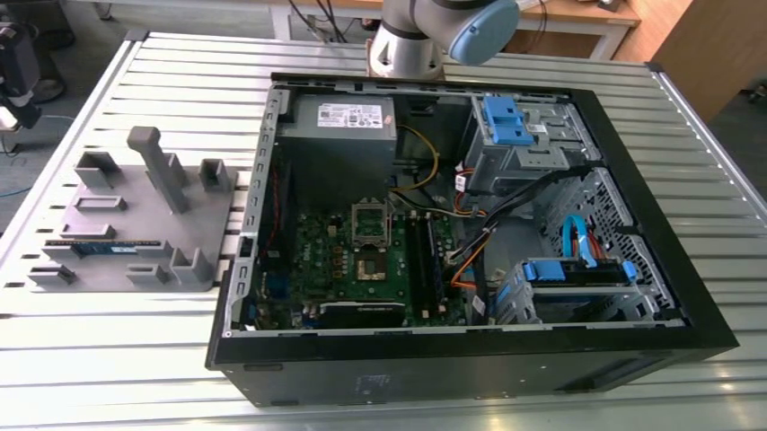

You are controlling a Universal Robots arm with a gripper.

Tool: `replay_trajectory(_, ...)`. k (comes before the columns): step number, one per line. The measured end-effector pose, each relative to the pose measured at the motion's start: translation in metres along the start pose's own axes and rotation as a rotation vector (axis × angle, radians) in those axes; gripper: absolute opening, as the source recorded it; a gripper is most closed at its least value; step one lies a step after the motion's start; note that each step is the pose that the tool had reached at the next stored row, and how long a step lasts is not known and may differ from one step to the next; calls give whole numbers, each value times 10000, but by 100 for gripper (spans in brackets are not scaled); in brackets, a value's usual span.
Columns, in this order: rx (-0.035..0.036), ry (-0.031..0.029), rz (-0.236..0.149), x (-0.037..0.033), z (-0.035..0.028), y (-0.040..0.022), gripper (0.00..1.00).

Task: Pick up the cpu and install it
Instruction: 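Pick up the cpu and move it towards the insertion slot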

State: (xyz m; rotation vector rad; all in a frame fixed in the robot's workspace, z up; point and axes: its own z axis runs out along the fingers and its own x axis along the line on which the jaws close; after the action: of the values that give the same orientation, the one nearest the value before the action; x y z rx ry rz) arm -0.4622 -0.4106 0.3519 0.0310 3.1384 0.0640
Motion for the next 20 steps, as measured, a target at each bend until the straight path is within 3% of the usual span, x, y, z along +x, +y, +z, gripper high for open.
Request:
replay_trajectory(5,0,1,0,0,-67,3,47)
replay_trajectory(20,0,1,0,0,-100,4,47)
